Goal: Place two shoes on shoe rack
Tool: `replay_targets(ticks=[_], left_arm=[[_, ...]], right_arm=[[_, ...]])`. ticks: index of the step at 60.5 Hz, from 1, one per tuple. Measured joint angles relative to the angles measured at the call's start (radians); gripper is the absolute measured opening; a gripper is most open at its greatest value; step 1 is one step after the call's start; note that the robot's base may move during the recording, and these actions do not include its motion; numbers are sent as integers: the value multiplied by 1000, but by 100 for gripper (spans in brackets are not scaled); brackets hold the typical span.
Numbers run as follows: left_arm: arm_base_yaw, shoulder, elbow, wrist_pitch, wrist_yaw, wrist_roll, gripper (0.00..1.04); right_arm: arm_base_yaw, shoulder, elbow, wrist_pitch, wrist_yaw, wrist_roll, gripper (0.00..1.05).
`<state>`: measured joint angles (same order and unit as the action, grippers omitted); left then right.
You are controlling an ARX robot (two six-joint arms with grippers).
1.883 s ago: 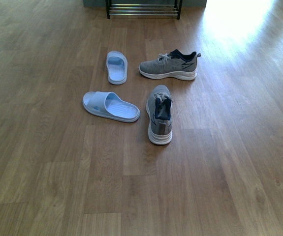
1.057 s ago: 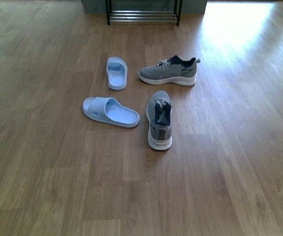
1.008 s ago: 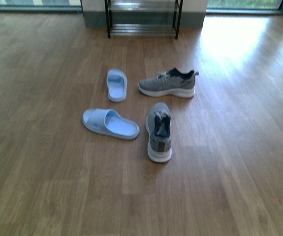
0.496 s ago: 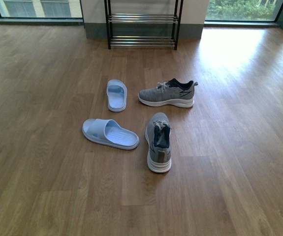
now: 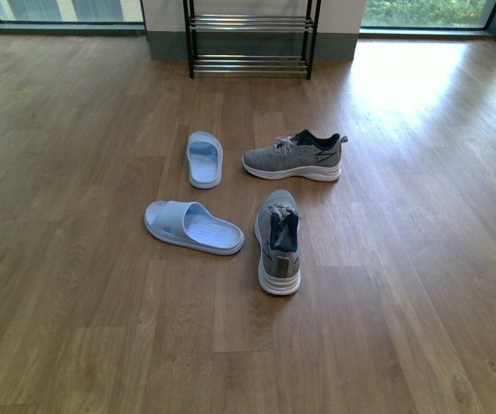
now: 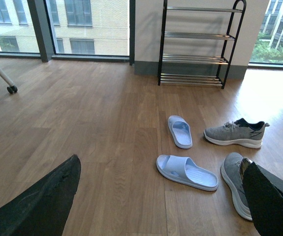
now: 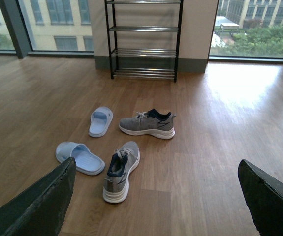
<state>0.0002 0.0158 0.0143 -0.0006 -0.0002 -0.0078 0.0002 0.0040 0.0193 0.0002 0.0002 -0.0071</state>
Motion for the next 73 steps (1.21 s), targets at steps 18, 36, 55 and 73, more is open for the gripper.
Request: replay_targets(ticks=[18,36,55,73], left_arm=[[0,0,0,0,0,0,95],[0,0,0,0,0,0,95],[0,0,0,0,0,0,95],[0,0,0,0,-1,0,95]], right_arm=[[0,0,0,0,0,0,95],[0,0,0,0,0,0,95],[0,0,0,0,0,0,95],[0,0,0,0,-1,0,95]])
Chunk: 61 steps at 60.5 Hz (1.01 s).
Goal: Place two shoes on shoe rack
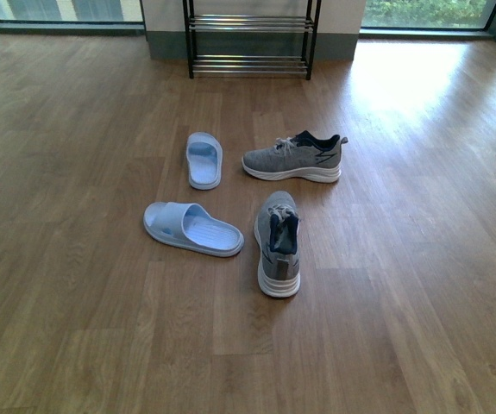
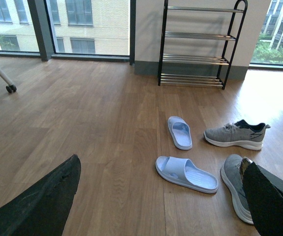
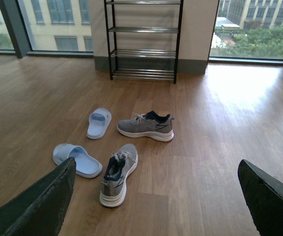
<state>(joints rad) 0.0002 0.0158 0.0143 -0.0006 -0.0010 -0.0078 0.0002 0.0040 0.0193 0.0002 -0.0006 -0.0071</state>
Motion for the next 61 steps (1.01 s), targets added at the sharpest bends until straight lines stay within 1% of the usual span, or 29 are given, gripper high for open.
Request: replay_targets(ticks=[61], left_arm=[[0,0,0,0,1,0,95]], right_arm=[[0,0,0,0,3,0,95]])
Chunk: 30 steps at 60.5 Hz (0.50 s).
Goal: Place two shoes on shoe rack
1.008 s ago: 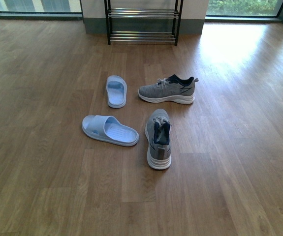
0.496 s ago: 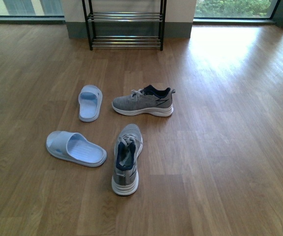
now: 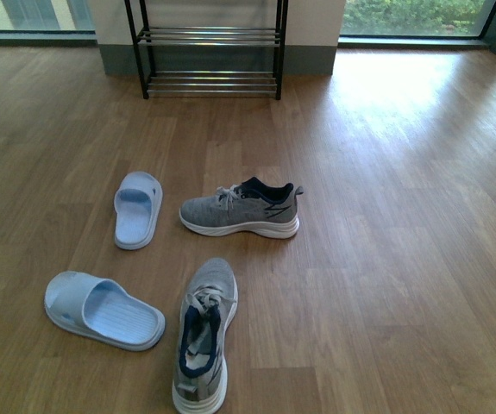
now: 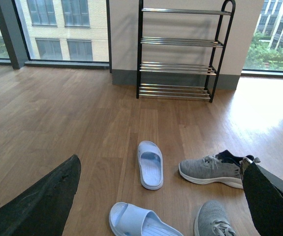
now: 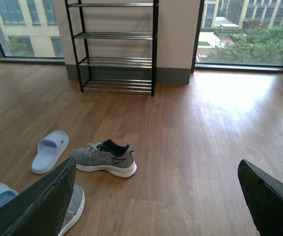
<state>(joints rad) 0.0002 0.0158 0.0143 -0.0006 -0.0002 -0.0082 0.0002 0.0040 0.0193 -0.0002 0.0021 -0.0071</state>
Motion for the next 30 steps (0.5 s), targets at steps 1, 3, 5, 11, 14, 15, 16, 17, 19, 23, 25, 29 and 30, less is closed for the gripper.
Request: replay_targets(ticks=[1,3,5,11,14,15,16,17,19,23,25,29,30], left_arm=[[-8,15,6,-24,-34,-31,95],[-38,55,40,-115,-122,-104,95],[-67,151,94,-222,-193,-213,95],[-62,440,193,-229,-176,-537,95],[-61,593,242,-158,-140,-637,95],[-63,659,263,-124,-123,-668,95],[-65,724,285,-97,-105,-690,95],[-67,756,296,-85,-103,-698,95],[-77,853,332,-56,-105,-711,95],[-110,1067,414,-2,-86,-715,95],[-135,1185,457,21,-79,-709,95],[-176,1386,517,55,-62,-684,95],[-181,1413,525,59,-62,-683,95]], right_arm=[[0,0,0,0,0,0,95],[0,1,0,0,1,0,95],[0,2,0,0,1,0,95],[0,2,0,0,0,0,95],[0,1,0,0,0,0,95],[0,1,0,0,0,0,95],[0,1,0,0,0,0,95],[0,1,0,0,0,0,95],[0,1,0,0,0,0,95],[0,1,0,0,0,0,95],[0,1,0,0,-1,0,95],[0,1,0,0,-1,0,95],[0,1,0,0,-1,0,95]])
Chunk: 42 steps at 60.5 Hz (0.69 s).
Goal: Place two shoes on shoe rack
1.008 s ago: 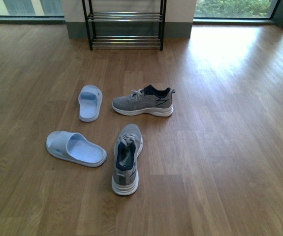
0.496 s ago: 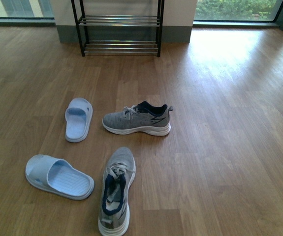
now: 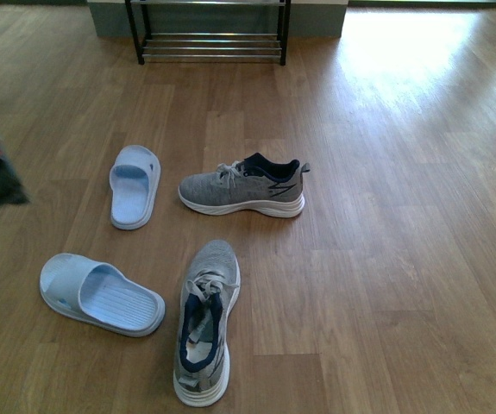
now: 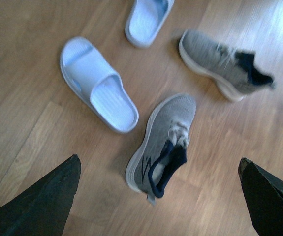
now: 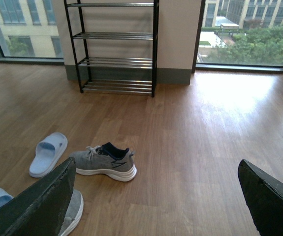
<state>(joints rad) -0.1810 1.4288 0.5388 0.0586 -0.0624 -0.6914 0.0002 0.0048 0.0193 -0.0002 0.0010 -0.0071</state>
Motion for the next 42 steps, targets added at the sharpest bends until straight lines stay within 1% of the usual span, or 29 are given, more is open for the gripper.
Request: replay_targets(ticks=[9,15,19,26,34,38,42], left_arm=[[-61,353,130,41,50,19,95],[-99,524,212,31,71,46,95],[-125,649,287,5,66,89,95],[-148,785,379,-8,98,156,95],[-174,883,475,-22,98,220,95],[-185,941,537,-23,127,251,95],[-187,997,595,-57,121,278,95]], right_arm=[[0,0,0,0,0,0,95],[0,0,0,0,0,0,95],[0,0,0,0,0,0,95],[0,0,0,0,0,0,95],[0,0,0,0,0,0,95],[0,0,0,0,0,0,95],[0,0,0,0,0,0,95]])
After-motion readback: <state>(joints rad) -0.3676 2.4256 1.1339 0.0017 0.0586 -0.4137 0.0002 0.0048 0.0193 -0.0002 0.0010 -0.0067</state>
